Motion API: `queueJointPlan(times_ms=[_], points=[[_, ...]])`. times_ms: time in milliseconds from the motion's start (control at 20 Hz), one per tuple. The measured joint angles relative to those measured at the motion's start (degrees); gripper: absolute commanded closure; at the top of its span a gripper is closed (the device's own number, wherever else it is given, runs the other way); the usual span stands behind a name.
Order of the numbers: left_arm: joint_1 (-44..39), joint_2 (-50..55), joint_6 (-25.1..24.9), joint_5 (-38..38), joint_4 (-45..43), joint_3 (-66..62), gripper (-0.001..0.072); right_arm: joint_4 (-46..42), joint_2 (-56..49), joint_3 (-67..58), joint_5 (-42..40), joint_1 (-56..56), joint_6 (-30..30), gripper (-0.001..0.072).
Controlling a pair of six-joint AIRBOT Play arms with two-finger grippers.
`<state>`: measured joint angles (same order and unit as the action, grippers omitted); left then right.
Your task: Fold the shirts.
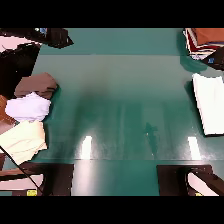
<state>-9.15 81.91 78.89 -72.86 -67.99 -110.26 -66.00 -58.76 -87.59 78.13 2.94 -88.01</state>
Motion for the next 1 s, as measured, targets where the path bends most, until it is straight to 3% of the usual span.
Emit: queueJointPlan(times_ms=[300, 750, 850, 1000], points=[[3.98, 1.53, 5.53, 0.76, -21.14, 8.15, 0.0154, 0.42, 0.00, 0.00, 0.46, 0.00, 0.00, 0.0694], [13.51, 2.80, 10.12, 17.40, -26.27, 33.22, 0.0164, 0.50, 0.00, 0.00, 0.48, 0.00, 0.00, 0.0694], [14.01, 2.89, 10.58, 19.96, -26.43, 35.12, 0.0552, 0.50, 0.00, 0.00, 0.39, 0.00, -0.02, 0.0694], [14.38, 2.91, 10.88, 21.59, -26.47, 36.44, 0.0573, 0.50, 0.00, 0.00, 0.07, 0.00, -0.02, 0.0694]])
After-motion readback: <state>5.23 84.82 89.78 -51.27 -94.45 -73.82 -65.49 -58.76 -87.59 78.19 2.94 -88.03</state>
